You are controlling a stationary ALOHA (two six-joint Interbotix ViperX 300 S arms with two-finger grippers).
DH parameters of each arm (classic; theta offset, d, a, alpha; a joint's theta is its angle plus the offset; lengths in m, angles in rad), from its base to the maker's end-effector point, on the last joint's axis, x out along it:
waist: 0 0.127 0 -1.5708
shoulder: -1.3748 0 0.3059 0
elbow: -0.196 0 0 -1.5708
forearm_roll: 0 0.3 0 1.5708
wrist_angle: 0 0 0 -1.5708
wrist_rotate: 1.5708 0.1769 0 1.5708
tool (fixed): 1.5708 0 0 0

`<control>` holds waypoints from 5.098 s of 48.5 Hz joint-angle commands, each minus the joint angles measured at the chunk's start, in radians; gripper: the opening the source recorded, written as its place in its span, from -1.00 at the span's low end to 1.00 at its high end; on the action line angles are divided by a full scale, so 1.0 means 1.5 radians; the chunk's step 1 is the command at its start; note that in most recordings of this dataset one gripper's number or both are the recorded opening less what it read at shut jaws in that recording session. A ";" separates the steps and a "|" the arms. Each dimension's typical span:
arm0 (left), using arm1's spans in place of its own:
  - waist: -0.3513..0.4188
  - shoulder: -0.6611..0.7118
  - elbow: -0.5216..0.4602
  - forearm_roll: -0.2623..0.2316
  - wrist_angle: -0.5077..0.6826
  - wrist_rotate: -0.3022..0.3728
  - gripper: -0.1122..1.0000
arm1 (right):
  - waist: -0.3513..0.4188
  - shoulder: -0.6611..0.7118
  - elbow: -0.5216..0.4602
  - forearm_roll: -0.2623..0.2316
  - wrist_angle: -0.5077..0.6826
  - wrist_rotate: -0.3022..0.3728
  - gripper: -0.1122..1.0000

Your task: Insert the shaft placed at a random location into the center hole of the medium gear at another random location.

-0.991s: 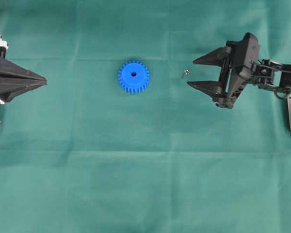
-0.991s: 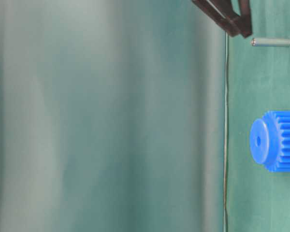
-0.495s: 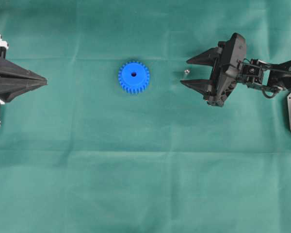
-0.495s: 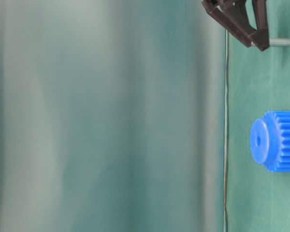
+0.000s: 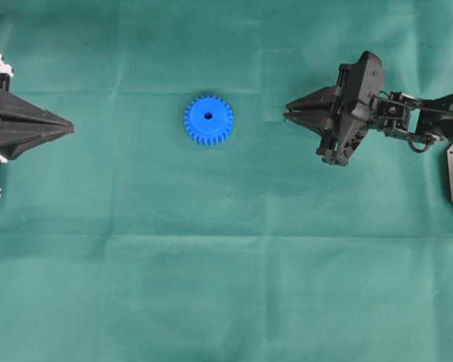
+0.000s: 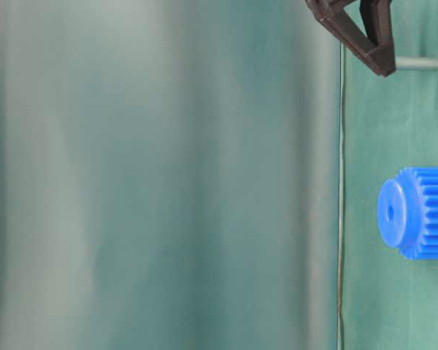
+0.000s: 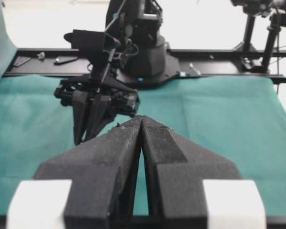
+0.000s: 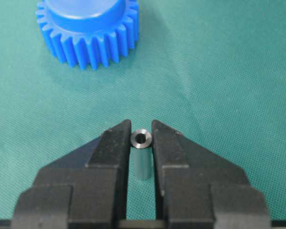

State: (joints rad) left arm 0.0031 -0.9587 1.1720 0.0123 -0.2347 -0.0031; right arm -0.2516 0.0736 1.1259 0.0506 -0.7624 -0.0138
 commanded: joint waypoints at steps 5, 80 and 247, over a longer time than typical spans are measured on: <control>0.001 0.005 -0.013 0.001 0.000 0.001 -0.80 | -0.002 -0.008 -0.009 -0.002 -0.002 0.002 -0.56; 0.001 0.006 -0.012 0.001 0.003 0.000 -0.80 | 0.017 -0.078 -0.190 -0.009 0.232 -0.013 -0.56; 0.009 0.005 -0.010 0.002 0.013 0.003 -0.80 | 0.052 0.134 -0.343 -0.011 0.225 -0.006 -0.56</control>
State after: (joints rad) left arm 0.0153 -0.9572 1.1704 0.0138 -0.2102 -0.0015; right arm -0.1764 0.2869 0.6289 0.0337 -0.4234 -0.0199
